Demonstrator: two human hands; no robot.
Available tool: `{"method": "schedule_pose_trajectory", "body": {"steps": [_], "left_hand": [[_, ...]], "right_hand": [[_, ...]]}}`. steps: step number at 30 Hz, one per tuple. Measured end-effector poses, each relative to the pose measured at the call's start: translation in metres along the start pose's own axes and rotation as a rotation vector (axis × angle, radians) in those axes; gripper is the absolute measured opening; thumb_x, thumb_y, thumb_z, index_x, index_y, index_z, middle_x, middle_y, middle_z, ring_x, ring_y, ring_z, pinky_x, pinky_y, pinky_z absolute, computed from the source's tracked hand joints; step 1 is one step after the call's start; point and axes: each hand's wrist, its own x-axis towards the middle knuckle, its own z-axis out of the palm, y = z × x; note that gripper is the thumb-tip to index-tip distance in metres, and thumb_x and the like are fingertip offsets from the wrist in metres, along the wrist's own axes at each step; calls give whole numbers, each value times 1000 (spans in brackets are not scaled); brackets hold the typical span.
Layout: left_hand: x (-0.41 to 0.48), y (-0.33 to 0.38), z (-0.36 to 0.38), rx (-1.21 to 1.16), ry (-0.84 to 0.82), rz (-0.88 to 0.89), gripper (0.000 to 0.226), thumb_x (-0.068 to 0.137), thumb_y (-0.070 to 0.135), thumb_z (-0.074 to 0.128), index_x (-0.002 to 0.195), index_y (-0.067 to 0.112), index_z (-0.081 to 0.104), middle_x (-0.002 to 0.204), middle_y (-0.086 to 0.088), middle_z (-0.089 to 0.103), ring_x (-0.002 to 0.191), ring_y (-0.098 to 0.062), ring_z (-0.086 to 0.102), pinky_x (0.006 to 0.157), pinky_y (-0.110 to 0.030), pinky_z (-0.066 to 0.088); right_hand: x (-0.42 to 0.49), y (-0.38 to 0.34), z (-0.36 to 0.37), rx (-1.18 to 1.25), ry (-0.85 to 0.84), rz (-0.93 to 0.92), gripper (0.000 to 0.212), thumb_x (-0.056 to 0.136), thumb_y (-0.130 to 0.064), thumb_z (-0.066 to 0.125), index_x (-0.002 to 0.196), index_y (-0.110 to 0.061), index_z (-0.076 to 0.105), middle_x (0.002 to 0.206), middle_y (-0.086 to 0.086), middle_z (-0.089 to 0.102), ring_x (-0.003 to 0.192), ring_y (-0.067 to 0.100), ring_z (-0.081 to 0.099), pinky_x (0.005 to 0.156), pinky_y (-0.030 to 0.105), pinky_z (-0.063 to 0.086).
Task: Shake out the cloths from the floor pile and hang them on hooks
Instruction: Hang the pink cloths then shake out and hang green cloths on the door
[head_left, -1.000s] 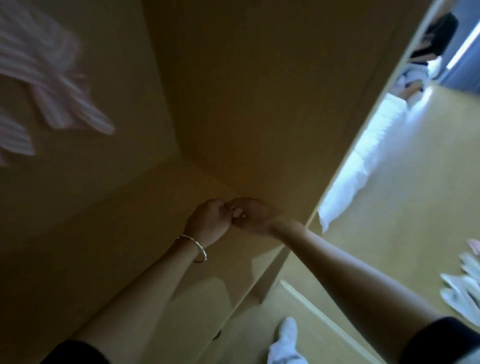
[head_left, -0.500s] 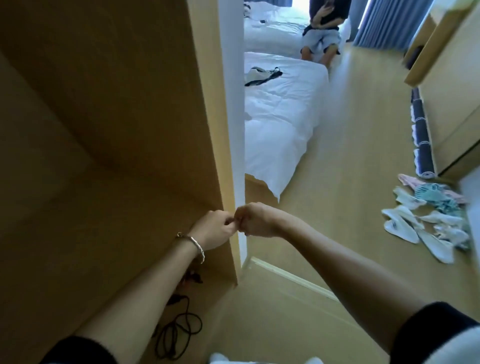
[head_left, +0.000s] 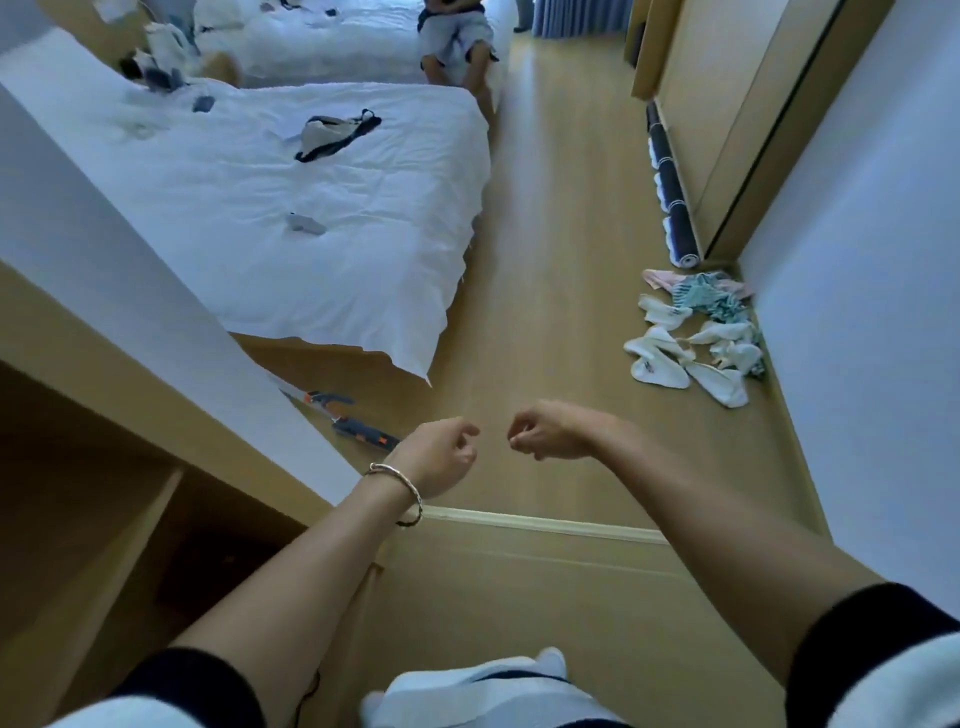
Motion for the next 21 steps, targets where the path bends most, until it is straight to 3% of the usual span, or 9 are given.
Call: {"method": "schedule_pose_trajectory", "body": {"steps": [6,14,21], "left_hand": [[37,66,47,64,-35,81,36,93,21,43,127,20,54,123,-3,59,110,-21,57,95,-35,47],[93,125,86,117,-102,208,42,92,15,45,134,16,48,134,-6,53,124,-20,48,101,-25,35],[175,159,81,105,-167,275,43,92,15,46,135,14,47,136,-7,51,127,-21,46,104,-26,33]], "right_hand": [[-38,84,-20,124,79,103,29,95,-22,47,115,-12,65,105,14,70,95,27,67,81,35,52],[-69,161,-37,215,169,252,32,96,-22,46,120,-10,63,108,8,67,91,19,60,77,29,44],[-44,204,-90,208,201,352,34,96,-24,45,124,-13,62,131,3,59,116,19,56,96,33,45]]}}
